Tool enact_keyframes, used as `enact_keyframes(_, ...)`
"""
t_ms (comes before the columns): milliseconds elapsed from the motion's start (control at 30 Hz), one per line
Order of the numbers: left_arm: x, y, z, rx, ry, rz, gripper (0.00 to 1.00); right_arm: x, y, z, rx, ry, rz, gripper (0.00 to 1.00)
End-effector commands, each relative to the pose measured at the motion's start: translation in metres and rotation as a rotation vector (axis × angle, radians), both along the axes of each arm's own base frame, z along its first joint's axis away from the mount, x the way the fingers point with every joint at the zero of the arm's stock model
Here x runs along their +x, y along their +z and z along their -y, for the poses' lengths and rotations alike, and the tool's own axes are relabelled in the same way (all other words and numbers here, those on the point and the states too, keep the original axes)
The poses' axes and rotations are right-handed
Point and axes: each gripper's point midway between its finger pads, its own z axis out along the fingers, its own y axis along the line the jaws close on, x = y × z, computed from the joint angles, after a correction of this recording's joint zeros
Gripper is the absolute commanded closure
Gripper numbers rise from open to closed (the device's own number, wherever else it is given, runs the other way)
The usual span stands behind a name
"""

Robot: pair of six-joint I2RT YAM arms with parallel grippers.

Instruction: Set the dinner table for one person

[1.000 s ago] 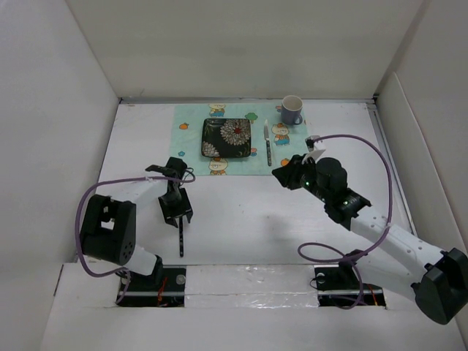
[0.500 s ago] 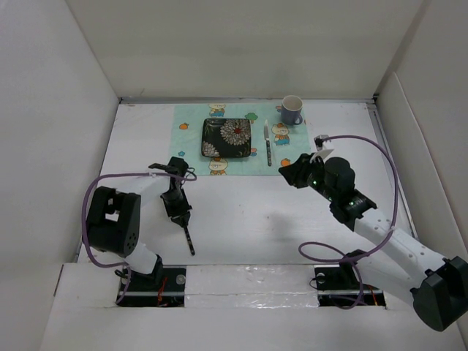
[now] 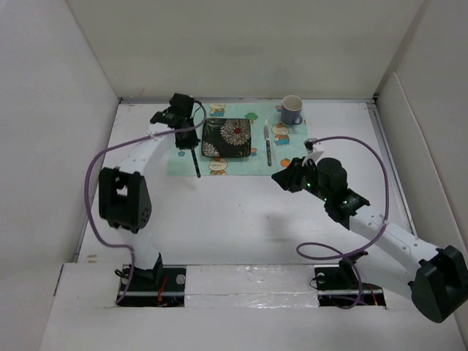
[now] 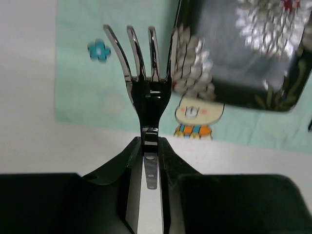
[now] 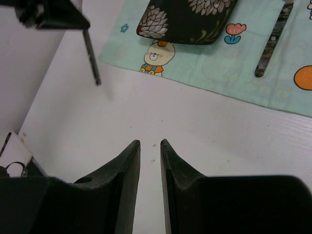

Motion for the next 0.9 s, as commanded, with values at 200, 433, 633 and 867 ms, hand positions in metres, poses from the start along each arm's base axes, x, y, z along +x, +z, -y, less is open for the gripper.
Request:
enact_keyframes(200,0.104,0.001,-0.022,0.271,0.000,0.022,1.00,0.003,0.019,-0.011,0.039,0.018,0.068,0.71)
enact_keyframes(433,0.124,-0.011,-0.036,0.304,-0.030,0.002,1.00,0.006,0.011,-0.015,0.022,0.022,0.049,0.71)
enact_keyframes(633,0.131,-0.015,-0.033,0.282,-0.091,-0.005,1.00,0.007,-0.003,-0.028,-0.002,0.053,0.014,0.71)
enact_keyframes(867,0.135,-0.042,-0.036,0.312,-0.091,-0.054,1.00,0.008,-0.012,-0.036,-0.020,0.068,-0.006,0.71)
